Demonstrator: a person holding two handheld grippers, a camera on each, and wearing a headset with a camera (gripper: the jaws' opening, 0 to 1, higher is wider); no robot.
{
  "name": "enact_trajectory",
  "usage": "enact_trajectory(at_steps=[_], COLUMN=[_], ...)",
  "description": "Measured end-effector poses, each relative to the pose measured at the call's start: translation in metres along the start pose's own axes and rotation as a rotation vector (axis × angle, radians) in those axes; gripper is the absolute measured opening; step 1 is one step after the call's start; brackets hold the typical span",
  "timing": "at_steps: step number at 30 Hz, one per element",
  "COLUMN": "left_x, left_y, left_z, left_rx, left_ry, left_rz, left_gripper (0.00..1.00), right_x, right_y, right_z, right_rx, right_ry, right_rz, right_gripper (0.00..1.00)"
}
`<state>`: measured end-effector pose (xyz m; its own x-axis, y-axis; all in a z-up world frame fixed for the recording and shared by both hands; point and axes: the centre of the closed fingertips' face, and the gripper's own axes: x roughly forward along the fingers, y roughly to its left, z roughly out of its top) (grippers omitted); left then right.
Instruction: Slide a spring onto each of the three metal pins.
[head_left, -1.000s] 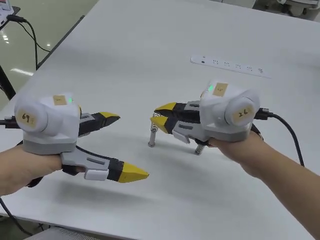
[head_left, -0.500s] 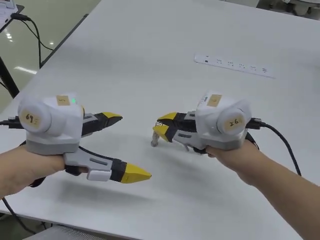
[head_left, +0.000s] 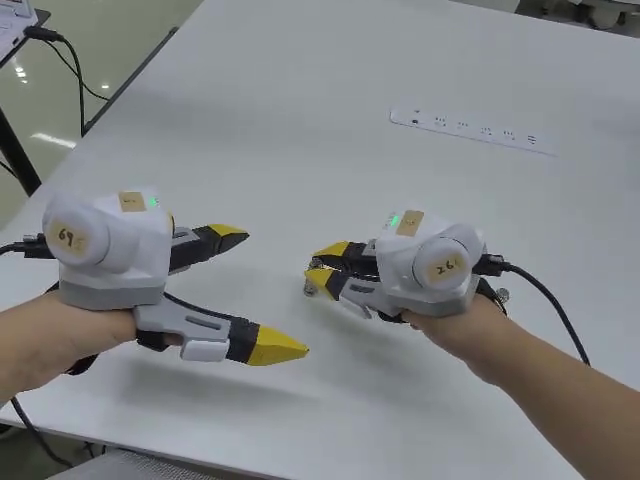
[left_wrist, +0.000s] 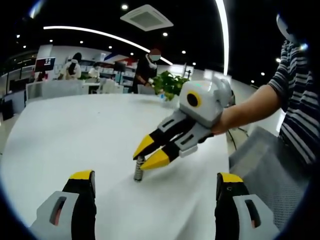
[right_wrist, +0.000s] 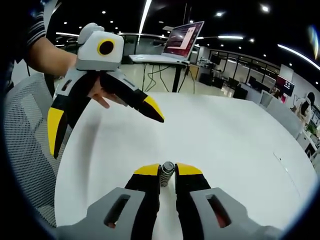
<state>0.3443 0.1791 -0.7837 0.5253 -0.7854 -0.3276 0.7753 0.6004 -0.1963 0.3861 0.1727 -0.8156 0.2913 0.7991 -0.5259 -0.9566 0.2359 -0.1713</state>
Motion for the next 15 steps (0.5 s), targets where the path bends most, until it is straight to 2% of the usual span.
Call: enact_trajectory(at_steps=[7,10,15], left_x=[0.006,0.007,0.010], left_y=[-0.004,-0.004,-0.004], left_z=[0.006,0.009,0.016], left_rx=[0.010,0.016,0.023], left_ry=[0.001,0.003,-0.005], left_rz=[-0.009,-0.013,-0.013], left_gripper=[0.98,0.98,0.98], right_x=[-0.001,-0.006,-0.024], right_y=[0.001,-0.003,-0.008], right_z=[0.003,0.004,0.014], right_rx=[0.015,0.015,0.076], right_ry=[0.001,-0.004,-0.064], right_rz=[0.010,-0.007,-0.028], right_gripper=[0.13,0.15,0.20])
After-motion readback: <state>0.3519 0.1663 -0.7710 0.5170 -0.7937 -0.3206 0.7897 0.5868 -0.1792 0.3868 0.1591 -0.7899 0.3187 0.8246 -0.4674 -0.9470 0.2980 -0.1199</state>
